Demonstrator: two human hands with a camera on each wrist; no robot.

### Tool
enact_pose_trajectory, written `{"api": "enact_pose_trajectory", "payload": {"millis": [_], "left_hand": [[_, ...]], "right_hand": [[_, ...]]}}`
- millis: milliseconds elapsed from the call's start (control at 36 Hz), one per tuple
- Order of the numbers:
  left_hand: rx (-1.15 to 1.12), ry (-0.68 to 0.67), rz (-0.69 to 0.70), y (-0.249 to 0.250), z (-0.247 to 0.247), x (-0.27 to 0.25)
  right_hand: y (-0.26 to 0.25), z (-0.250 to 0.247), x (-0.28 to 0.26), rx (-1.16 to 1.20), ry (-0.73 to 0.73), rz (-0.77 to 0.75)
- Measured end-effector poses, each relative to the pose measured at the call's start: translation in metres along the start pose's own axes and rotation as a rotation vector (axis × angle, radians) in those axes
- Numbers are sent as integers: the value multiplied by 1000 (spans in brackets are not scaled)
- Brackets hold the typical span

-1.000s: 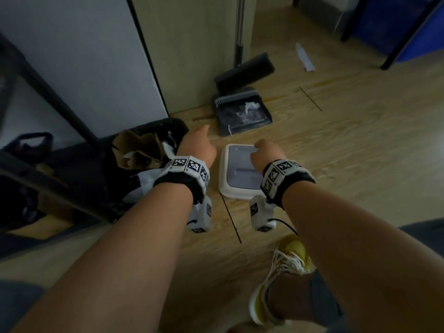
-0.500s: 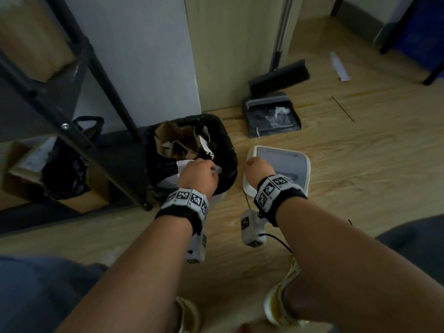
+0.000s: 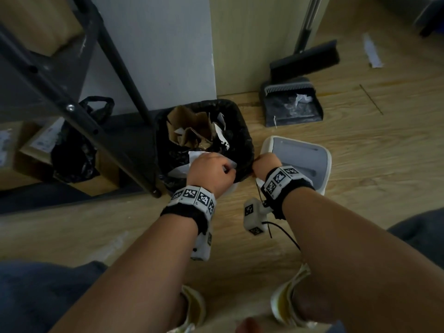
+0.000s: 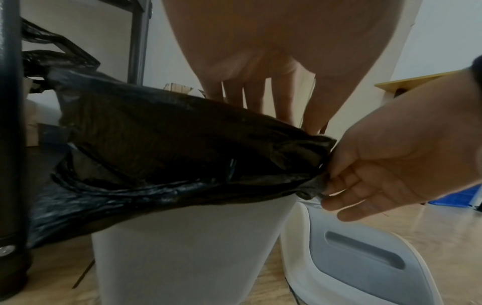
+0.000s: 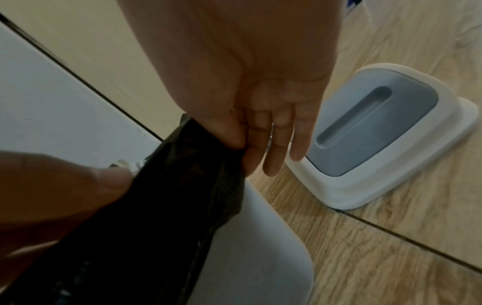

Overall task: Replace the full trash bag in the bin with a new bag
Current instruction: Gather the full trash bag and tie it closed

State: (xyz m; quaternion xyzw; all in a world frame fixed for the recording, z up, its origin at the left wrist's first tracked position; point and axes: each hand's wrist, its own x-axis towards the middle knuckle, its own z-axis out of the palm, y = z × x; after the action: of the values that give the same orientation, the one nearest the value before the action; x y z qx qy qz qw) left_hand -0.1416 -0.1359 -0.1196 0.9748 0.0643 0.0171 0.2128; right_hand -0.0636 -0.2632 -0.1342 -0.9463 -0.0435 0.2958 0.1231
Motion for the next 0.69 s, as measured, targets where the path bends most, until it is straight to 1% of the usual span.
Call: {"api": "enact_pose_trajectory", "payload": {"millis": [28,56,111,139,194,222,306,333,361,444,500,555,583,639,694], "left_hand": [[2,-3,3,0,0,0],[7,-13,-2,0,0,1],[25,-34,-20,0,0,2],[35,-40,-31,1,0,3],[52,-38,-44,3,0,2],[61,-33,-41,4,-1,2],[68,-37,-21,9,-5,-1],[73,-42,-14,11,-6,-1],[80,-46,-11,11,-7,-2],[102,-55,-30,13,-10,-4],[118,-63,-33,14,-13,-6],[143,-88,-38,16,-16,-9],[150,-100,-47,18,-16,-10],[144,-111,-61,19,-19,-11],[129,-112,-65,18,-23,-13]], "right_hand": [[1,-1,0,-64,7,-32],[1,-3,1,-131,-21,-17],[5,-6,4,-117,-7,18],[8,-8,4,-268,19,-48],[8,-14,-1,-429,77,-122],[7,-18,-4,-481,37,-158],[2,-28,-15,-432,37,-169],[1,-30,-18,-356,54,-140],[1,-31,-18,-340,86,-151],[-2,-33,-15,-352,168,-211],[-4,-35,-18,-389,166,-237],[-8,-38,-21,-459,192,-298],[-12,-40,-23,-457,207,-318],[-21,-43,-27,-421,238,-347],[-28,-45,-30,-324,266,-332]]}}
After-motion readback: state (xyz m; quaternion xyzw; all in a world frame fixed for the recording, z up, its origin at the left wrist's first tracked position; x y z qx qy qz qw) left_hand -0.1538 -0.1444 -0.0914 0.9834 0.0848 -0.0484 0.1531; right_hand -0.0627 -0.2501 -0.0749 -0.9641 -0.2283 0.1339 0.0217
